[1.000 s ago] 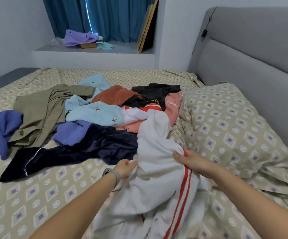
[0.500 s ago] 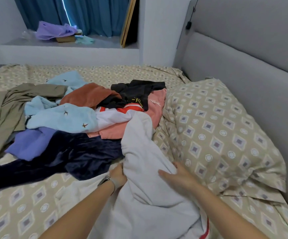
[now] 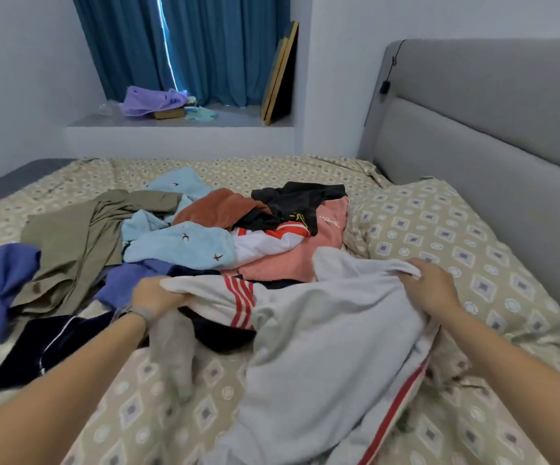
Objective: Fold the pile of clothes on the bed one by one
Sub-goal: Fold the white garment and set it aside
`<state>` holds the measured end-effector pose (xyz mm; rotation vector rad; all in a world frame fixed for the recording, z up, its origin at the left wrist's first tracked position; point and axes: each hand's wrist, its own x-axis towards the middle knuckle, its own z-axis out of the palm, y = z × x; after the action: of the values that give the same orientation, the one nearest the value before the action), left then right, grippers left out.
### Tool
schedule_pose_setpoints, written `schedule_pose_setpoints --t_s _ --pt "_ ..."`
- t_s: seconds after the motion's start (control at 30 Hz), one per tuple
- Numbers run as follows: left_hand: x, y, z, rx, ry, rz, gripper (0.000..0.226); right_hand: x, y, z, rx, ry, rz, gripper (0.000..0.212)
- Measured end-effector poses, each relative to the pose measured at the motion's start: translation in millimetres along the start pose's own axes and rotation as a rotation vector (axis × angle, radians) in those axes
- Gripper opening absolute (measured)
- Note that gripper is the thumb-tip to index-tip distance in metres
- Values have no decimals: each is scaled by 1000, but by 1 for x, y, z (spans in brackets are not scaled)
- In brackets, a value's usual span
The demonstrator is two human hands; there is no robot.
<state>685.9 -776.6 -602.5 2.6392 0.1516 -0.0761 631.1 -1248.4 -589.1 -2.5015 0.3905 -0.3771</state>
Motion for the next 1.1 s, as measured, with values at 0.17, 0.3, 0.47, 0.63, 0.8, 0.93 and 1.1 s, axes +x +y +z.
schedule_pose_setpoints --t_s 0.17,0.3,0.47,0.63,0.8,0.93,1.1 --pt "-17 -68 -69 245 170 -90 16 -27 16 4 -124 -170 86 14" --pt "-45 -85 -34 429 -241 -142 26 -64 21 42 -438 -642 131 58" --pt "-73 -67 30 306 -545 -120 85 -91 14 54 -263 -629 247 69" --pt "-73 -6 102 159 -394 68 106 -100 32 43 25 -729 514 109" --pt "-69 17 140 293 -427 52 30 -70 -7 15 466 -389 460 40" --pt "-60 15 125 57 -81 16 21 -53 -78 -2 835 -341 397 31" --pt "-71 70 50 -873 -175 -111 40 -80 -171 16 718 -680 164 51"
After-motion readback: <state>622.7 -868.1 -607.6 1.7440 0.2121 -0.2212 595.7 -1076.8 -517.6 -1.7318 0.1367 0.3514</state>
